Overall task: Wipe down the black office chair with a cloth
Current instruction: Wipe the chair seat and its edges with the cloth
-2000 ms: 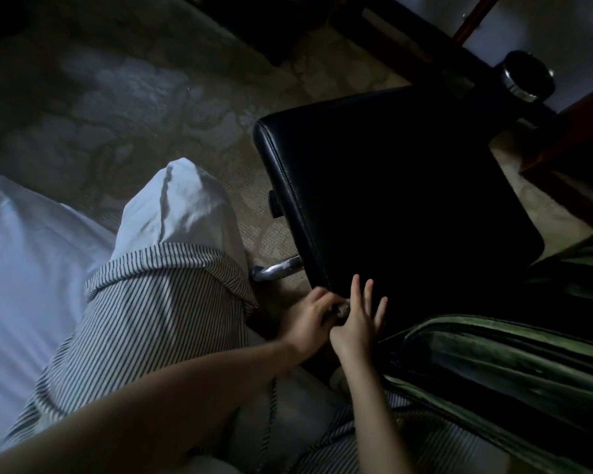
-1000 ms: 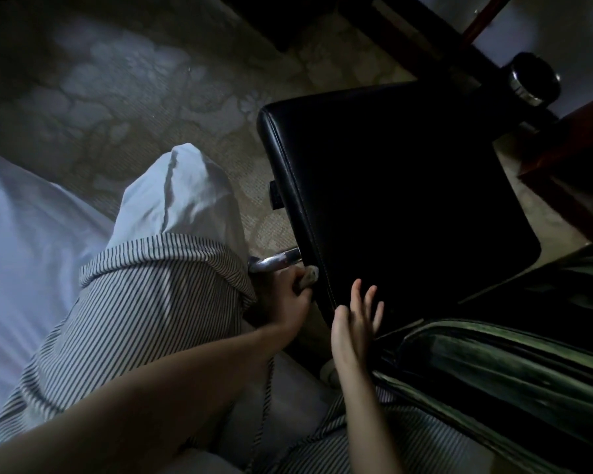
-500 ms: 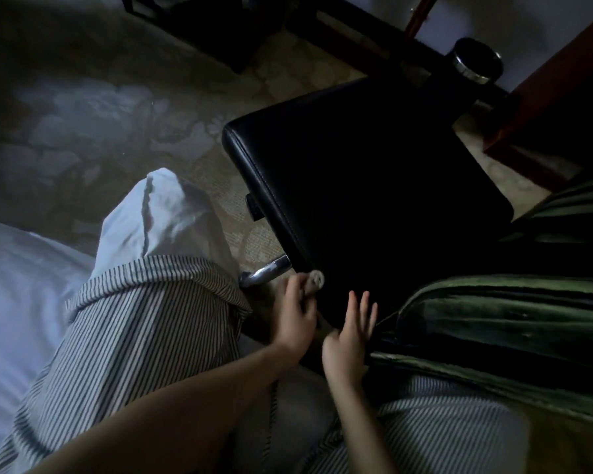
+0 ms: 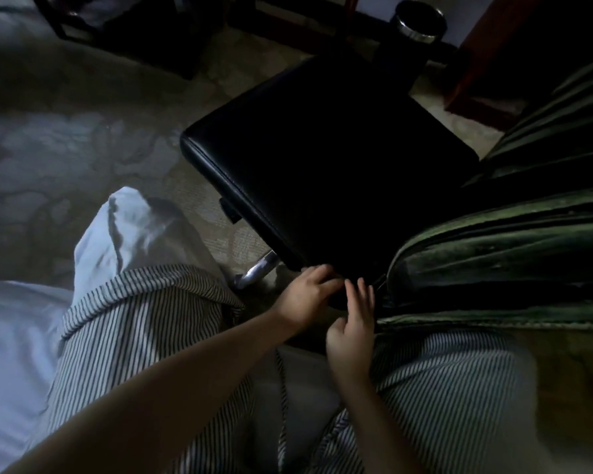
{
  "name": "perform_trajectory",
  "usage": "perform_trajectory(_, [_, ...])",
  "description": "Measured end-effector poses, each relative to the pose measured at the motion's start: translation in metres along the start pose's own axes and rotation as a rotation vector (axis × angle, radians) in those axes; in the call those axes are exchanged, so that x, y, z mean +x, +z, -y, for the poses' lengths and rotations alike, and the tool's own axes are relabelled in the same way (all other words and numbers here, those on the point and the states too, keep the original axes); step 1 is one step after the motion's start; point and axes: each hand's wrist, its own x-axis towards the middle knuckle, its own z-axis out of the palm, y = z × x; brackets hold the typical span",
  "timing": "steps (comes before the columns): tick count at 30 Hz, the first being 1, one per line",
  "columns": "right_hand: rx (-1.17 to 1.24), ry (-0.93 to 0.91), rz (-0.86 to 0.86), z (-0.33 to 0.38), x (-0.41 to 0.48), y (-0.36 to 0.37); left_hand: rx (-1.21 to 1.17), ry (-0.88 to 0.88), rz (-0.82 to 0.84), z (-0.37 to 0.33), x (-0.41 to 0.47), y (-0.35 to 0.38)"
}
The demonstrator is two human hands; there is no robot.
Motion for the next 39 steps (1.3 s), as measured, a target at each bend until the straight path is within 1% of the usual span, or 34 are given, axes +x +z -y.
perform_trajectory(2, [-0.013, 0.025, 0.016, -0.003, 0.004, -0.004, -0.096, -0.035, 0.026, -0.001, -0.002, 0.001])
perform_trajectory(5, [-0.013, 0.065, 0.060, -0.004, 0.012, -0.013, -0.258, -0.123, -0.014, -0.008, -0.001, -0.001])
perform_trajectory(13, [-0.096, 0.111, 0.130, -0.027, 0.040, -0.044, -0.297, -0.309, -0.159, -0.022, 0.033, -0.007])
perform_trajectory(17, [-0.099, 0.050, 0.267, -0.050, 0.062, -0.069, -0.290, -0.275, -0.152, -0.025, 0.063, -0.002])
perform_trajectory(19, [-0.121, 0.027, 0.310, -0.063, 0.074, -0.081, -0.278, -0.253, -0.145, -0.029, 0.078, 0.004])
perform_trajectory(21, [-0.161, 0.078, 0.291, -0.071, 0.080, -0.088, -0.285, -0.258, -0.165, -0.039, 0.091, 0.008])
perform_trajectory(23, [-0.223, 0.116, 0.187, -0.071, 0.079, -0.086, -0.305, -0.273, -0.242, -0.050, 0.105, 0.009])
perform_trajectory(24, [-0.270, 0.124, 0.174, -0.071, 0.078, -0.081, -0.315, -0.274, -0.293, -0.053, 0.113, 0.009])
perform_trajectory(25, [-0.328, 0.132, 0.196, -0.070, 0.076, -0.076, -0.326, -0.264, -0.325, -0.055, 0.122, 0.008])
perform_trajectory(26, [-0.387, 0.136, 0.259, -0.069, 0.074, -0.071, -0.333, -0.239, -0.326, -0.056, 0.132, 0.008])
perform_trajectory(27, [-0.438, 0.152, 0.321, -0.066, 0.074, -0.068, -0.323, -0.199, -0.302, -0.056, 0.141, 0.009])
perform_trajectory(28, [-0.441, 0.177, 0.341, -0.064, 0.076, -0.068, -0.287, -0.156, -0.268, -0.054, 0.150, 0.011])
perform_trajectory(30, [-0.395, 0.232, 0.317, -0.064, 0.084, -0.073, -0.161, -0.091, -0.205, -0.051, 0.170, 0.020])
perform_trajectory(31, [-0.376, 0.250, 0.323, -0.065, 0.087, -0.076, -0.105, -0.086, -0.182, -0.049, 0.181, 0.027])
perform_trajectory(33, [-0.309, 0.300, 0.334, -0.062, 0.088, -0.080, -0.053, -0.132, -0.122, -0.049, 0.204, 0.045])
perform_trajectory(36, [-0.194, 0.400, 0.315, -0.051, 0.085, -0.082, 0.032, -0.181, 0.065, -0.060, 0.228, 0.074])
perform_trajectory(38, [-0.158, 0.479, 0.291, -0.045, 0.085, -0.087, 0.093, -0.177, 0.121, -0.066, 0.233, 0.087])
perform_trajectory(39, [-0.183, 0.501, 0.259, -0.047, 0.086, -0.090, 0.103, -0.167, 0.131, -0.068, 0.234, 0.090])
